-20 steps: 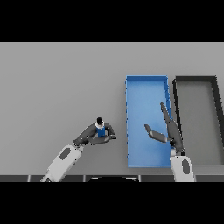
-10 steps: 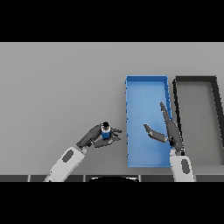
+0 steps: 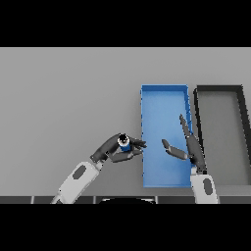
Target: Pick up the blue pipe and place it into the blue bin.
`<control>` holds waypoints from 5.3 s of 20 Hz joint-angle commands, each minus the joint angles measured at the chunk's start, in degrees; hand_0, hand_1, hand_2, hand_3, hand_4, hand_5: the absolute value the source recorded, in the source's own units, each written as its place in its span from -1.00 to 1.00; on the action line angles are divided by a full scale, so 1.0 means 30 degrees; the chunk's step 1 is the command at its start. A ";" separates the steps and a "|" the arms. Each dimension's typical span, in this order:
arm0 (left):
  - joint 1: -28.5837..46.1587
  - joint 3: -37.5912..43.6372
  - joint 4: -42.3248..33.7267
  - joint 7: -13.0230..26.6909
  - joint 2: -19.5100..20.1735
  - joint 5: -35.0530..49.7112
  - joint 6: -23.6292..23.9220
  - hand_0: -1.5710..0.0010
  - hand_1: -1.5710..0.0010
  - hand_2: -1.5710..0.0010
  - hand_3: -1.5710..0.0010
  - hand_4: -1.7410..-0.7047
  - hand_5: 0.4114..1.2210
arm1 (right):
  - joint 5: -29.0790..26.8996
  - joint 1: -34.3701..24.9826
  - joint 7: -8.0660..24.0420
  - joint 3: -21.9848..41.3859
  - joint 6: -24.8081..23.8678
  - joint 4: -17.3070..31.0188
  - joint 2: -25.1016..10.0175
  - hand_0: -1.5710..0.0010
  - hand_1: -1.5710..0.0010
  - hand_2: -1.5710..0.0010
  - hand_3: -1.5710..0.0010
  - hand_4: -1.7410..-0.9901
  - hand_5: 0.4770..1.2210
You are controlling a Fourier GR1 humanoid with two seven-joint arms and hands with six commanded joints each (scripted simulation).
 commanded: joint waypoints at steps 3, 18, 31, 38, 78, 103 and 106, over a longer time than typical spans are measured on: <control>-0.0110 -0.0013 -0.0025 0.0364 -0.0207 -0.0095 -0.0399 -0.99 -1.00 -1.00 -1.00 -0.48 1.00 | 0.0079 -0.0049 -0.0352 -0.0067 -0.0083 0.0168 -0.0061 1.00 1.00 1.00 1.00 0.64 -0.74; 0.0509 0.0517 -0.0600 0.0657 -0.0501 -0.0900 -0.1483 -1.00 -1.00 -1.00 -1.00 -0.49 1.00 | -0.4936 -0.3530 -0.1107 -0.0976 0.4571 -0.0729 -0.2240 1.00 0.99 0.97 1.00 0.52 -0.68; 0.0305 0.1195 -0.0384 0.1112 -0.1132 -0.1913 -0.2189 -1.00 -1.00 -1.00 -1.00 -0.49 1.00 | -0.9318 -0.7548 0.4890 0.2322 0.9277 -0.5375 -0.5231 1.00 1.00 1.00 1.00 0.33 -0.87; 0.0395 0.1525 -0.0519 0.1173 -0.1353 -0.1814 -0.3136 -1.00 -1.00 -1.00 -1.00 -0.48 1.00 | -0.9781 -0.9716 0.7094 0.4524 1.0108 -0.4506 -0.3938 1.00 1.00 1.00 1.00 0.44 -0.90; 0.0476 0.2582 -0.0076 0.2899 -0.1854 -0.3173 -0.5364 0.84 0.85 0.85 0.89 0.45 -0.22 | -0.8901 -1.0931 0.8412 0.4702 1.1242 -0.2313 0.2404 -1.00 -1.00 -1.00 -1.00 -0.36 0.99; 0.1185 0.2632 -0.0724 0.4205 -0.1525 -0.3080 -0.4930 1.00 1.00 1.00 1.00 0.53 -0.85 | -1.3766 -2.0376 1.0313 -0.3067 0.5352 0.2953 -0.0990 -1.00 -1.00 -1.00 -1.00 -0.35 1.00; 0.1096 0.2939 -0.0650 0.4298 -0.1265 -0.2891 -0.5046 1.00 1.00 1.00 1.00 0.53 -0.85 | -1.2651 -1.9730 1.0820 -0.3775 0.5160 0.4006 -0.1524 -1.00 -1.00 -1.00 -1.00 -0.36 1.00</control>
